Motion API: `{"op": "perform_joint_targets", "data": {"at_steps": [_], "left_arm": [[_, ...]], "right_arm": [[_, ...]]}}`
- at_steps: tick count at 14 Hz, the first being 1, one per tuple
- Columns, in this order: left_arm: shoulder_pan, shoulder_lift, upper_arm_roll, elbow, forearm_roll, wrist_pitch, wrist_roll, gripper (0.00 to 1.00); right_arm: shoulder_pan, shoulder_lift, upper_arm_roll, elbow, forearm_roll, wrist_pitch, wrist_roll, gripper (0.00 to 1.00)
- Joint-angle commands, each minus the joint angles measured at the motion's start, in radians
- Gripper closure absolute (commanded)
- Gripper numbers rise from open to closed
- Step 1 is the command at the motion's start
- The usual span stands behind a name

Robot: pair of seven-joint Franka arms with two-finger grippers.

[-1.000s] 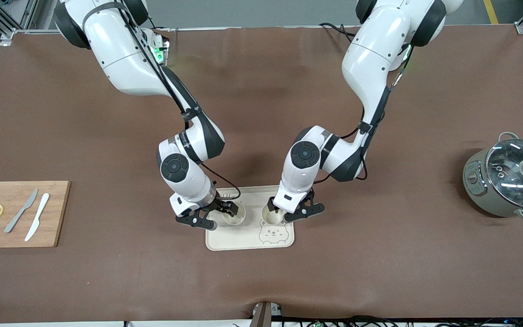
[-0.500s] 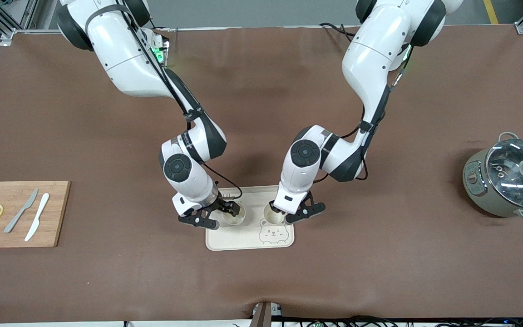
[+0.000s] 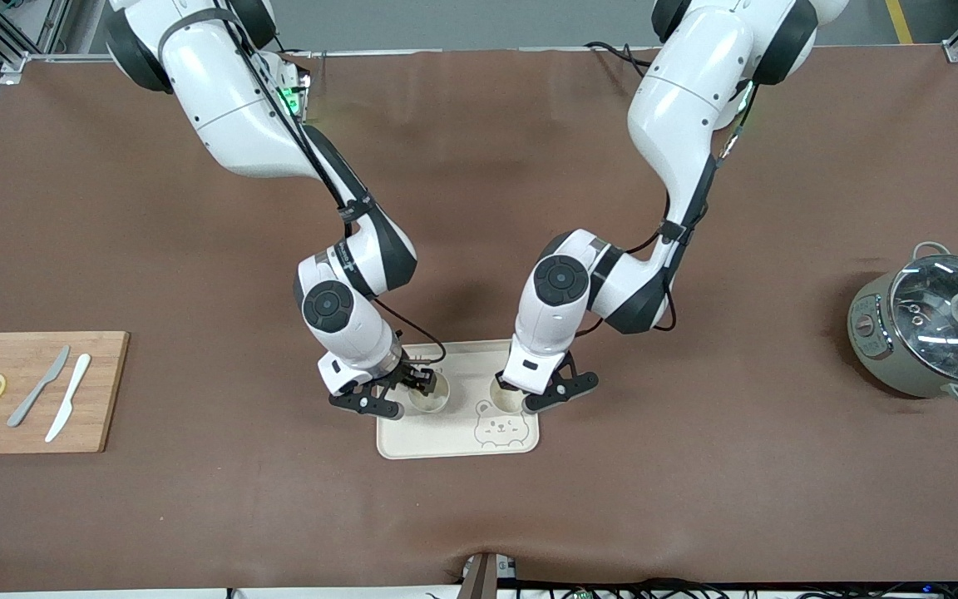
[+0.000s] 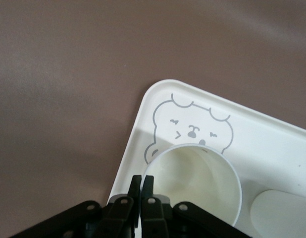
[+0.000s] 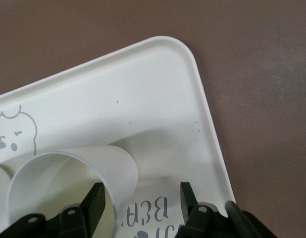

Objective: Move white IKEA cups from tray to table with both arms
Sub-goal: 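Lift the cup with the right gripper while the left gripper lifts its cup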

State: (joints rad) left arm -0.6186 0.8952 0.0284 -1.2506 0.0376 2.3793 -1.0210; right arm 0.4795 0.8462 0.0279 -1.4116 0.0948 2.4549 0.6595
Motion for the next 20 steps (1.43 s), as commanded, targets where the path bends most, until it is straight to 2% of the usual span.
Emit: {"op": "perform_joint_targets", "data": {"at_steps": [1,7,16,18,20], "left_arm": [[-0.001,-0.048,0.018,-0.003,-0.010,-0.011,-0.010,1.00],[0.049,-0.116,0.024,-0.007,0.001,-0.104,0.013,1.00],[0.171,-0.180,0.028,-0.018,0.001,-0.334,0.183,1.00],[0.198,-0.185,0.030,-0.021,0.001,-0.357,0.200,1.00],[0.229,-0.185,0.030,-0.027,0.001,-0.370,0.225,1.00]], "right_arm": [[0.008,0.016,-0.006,0.023,-0.006,0.001,0.019,0.56],[0.008,0.016,-0.006,0.023,-0.004,0.001,0.020,1.00],[0.002,0.002,-0.006,0.028,-0.004,-0.020,0.015,1.00],[-0.005,-0.019,-0.006,0.045,-0.001,-0.092,0.014,1.00],[-0.013,-0.022,-0.010,0.133,-0.003,-0.245,0.009,1.00]]}}
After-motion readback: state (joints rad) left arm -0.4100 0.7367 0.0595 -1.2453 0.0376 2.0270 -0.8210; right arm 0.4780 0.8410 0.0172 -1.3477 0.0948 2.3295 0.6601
